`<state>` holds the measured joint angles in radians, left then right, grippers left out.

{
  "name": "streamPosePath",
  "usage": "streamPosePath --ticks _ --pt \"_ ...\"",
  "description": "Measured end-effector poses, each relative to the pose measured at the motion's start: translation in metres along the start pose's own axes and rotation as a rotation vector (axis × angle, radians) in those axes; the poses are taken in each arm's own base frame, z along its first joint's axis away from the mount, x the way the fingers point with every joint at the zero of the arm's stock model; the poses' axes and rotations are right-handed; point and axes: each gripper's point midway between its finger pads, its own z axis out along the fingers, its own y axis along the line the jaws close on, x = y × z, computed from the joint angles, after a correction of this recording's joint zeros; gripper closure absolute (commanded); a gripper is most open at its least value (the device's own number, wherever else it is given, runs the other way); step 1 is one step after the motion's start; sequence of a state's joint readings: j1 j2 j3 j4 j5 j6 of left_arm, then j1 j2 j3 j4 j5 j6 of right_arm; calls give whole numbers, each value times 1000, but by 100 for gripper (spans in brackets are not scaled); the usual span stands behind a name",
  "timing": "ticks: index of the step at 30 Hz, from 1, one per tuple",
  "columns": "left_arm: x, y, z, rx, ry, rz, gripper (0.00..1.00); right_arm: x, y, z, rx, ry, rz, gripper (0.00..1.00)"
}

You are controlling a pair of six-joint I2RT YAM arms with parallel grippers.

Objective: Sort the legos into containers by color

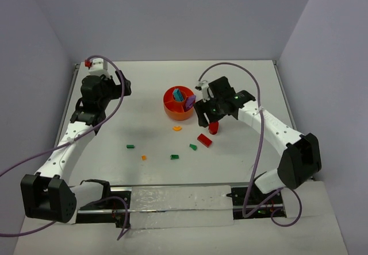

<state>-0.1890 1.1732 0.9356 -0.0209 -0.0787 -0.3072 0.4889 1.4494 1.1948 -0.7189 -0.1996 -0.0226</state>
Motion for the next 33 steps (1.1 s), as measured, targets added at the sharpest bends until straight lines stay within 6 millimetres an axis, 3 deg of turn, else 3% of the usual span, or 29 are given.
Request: streamPosePath --ticks 3,7,19,25,33 --pt "2 -4 0 26 15 15 1 -8 16 3 -33 -4 -111 32" --pt "2 -10 -1 64 30 28 1 -9 18 22 -38 46 -186 30" --pt "4 -15 -2 127 52 38 4 17 18 60 -23 182 -353 30" --pt "7 -14 3 122 66 44 4 42 13 80 2 282 -395 32" --pt "9 -12 3 116 73 44 4 57 7 89 16 338 -419 39"
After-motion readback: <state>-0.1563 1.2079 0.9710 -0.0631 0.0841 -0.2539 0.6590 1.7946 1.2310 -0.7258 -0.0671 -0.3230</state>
